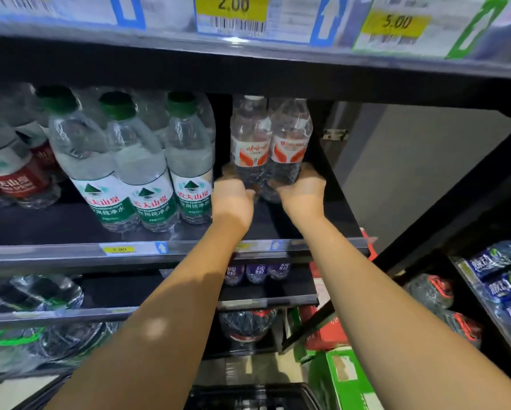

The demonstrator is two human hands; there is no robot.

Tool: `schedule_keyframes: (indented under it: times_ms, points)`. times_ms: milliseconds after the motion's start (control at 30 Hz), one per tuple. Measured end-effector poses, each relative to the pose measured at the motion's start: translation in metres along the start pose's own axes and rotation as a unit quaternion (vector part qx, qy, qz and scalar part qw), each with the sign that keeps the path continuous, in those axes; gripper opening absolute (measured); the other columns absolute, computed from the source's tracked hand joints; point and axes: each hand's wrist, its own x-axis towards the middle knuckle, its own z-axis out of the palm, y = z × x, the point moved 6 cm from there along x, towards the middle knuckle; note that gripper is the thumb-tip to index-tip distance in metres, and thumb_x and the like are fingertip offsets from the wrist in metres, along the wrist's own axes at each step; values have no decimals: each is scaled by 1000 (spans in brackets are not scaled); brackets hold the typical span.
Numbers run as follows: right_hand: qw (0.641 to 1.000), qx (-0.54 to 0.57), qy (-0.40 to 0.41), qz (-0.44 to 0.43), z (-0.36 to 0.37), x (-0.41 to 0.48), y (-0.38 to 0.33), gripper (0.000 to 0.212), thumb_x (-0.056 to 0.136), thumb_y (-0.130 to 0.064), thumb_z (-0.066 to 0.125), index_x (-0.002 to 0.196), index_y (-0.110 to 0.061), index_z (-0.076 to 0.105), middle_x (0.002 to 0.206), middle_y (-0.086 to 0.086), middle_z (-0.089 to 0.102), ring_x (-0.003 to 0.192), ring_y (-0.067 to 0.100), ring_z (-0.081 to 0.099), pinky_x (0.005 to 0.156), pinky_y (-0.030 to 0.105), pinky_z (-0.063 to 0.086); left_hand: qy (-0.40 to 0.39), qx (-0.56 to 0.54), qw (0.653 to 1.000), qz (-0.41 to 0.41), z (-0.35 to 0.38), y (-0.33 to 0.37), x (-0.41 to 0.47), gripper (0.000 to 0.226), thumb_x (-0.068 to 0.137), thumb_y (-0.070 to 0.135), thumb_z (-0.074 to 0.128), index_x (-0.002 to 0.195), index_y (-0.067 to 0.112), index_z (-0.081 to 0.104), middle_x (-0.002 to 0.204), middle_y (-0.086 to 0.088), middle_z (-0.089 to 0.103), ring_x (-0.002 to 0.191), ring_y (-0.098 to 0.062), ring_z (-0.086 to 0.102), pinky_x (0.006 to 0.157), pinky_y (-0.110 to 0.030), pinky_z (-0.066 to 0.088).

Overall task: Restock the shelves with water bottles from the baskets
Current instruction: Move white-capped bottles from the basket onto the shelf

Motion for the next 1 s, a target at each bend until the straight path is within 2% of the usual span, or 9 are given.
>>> schedule_keyframes:
  times_ms: [67,133,233,500,633,767,867,933,1000]
  points:
    - [1000,-30,0,-8,9,15,-2,39,81,-31,73,105,-3,62,103,10,68,96,25,65,66,22,43,8,17,1000,13,2,3,14,28,94,10,53,119,-3,52,123,-22,57,112,-37,56,89,-36,41]
    - [1000,-25,12,-11,14,26,-2,39,80,-33,74,102,-3,63,100,9,68,94,26,65,61,17,37,16,20,1000,15,5,5,27,27,99,11,46,124,0,49,129,-20,55,116,-36,55,92,-35,41]
    - [999,-28,36,-29,17,36,0,42,78,-30,76,105,-1,63,106,13,69,100,28,65,69,20,38,18,11,1000,7,14,0,42,31,103,18,41,130,3,46,131,-18,55,118,-33,54,93,-33,40]
    - [994,-6,89,-70,24,53,1,39,78,-26,77,106,-1,64,105,12,71,99,29,66,78,29,48,65,-212,975,2,26,-10,65,47,94,19,59,138,11,46,128,-13,62,117,-29,59,88,-28,44]
    - [993,28,91,-67,28,59,1,37,78,-26,77,104,-2,64,101,11,71,94,27,67,75,30,50,57,-214,975,-21,32,-11,74,44,91,21,62,133,11,50,123,-14,64,111,-31,62,86,-34,49]
    - [994,38,85,-53,29,60,-1,38,80,-23,76,109,-1,62,106,13,70,99,28,66,78,27,48,38,-196,979,-36,31,-8,81,41,93,21,59,131,8,49,124,-17,62,112,-33,61,87,-36,48]
    - [999,38,39,-7,28,58,-3,52,82,-25,75,121,1,52,118,15,64,111,30,61,76,20,40,11,-171,984,-56,33,-7,78,54,95,24,57,140,4,36,130,-21,57,116,-36,57,88,-37,45]
    - [997,42,-9,57,23,45,-1,72,81,-31,76,133,3,40,129,18,57,120,33,55,81,26,41,-5,-129,989,-78,31,-7,63,65,96,29,56,145,-2,26,134,-23,53,120,-38,53,90,-39,43]
    - [996,27,-40,70,13,25,-1,79,79,-33,77,137,4,36,133,19,54,123,34,51,89,31,43,-22,-111,993,-46,24,0,38,52,98,29,52,137,-1,37,133,-23,53,119,-39,53,91,-38,41]
